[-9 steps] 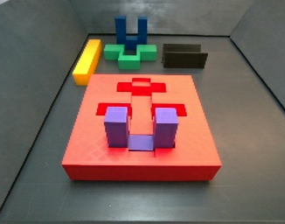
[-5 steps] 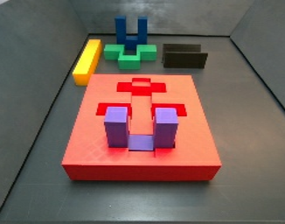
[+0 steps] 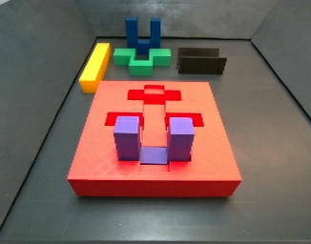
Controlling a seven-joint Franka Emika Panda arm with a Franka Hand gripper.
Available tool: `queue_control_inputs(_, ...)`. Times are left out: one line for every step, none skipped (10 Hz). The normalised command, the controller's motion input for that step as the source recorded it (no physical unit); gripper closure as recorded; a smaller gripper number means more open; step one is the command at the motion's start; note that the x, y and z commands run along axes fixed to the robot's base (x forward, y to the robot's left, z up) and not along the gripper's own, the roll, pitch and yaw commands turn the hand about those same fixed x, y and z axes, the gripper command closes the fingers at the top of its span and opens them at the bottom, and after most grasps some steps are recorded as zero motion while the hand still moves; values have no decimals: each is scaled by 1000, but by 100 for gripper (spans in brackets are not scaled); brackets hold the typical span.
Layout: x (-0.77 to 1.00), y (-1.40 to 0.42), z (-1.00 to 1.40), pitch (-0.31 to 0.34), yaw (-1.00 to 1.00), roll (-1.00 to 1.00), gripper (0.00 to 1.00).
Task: Pick up the blue object. Move up. Move to above the board. Insert the blue object.
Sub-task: Pick up the blue object.
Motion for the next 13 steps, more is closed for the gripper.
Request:
queue_control_inputs(0, 180, -546, -39, -60, 200, 0)
queue_control_inputs(-160, 157, -503, -80, 0, 156, 0)
queue_control_inputs(-40, 123, -337, -70, 0, 59, 0)
queue_control_inputs(0, 117, -274, -50, 0, 50, 0)
queue_control_inputs(0, 94, -271, -40, 0, 70, 0)
queue_control_inputs(0, 63, -209, -7, -14, 71, 0)
queue_control_inputs(111, 51, -129, 0, -26, 47, 0)
queue_control_inputs(54, 11, -214, 0, -31, 106, 0)
queue_control_inputs(0, 0, -314, 0, -46, 164, 0)
queue_control_inputs(0, 0, -323, 0, -49, 179, 0)
queue_control_inputs(0, 0, -300, 0, -46, 151, 0)
queue_control_inputs(0, 0, -323, 0, -46, 163, 0)
queue_control_inputs(0, 0, -346, 0, -46, 181, 0)
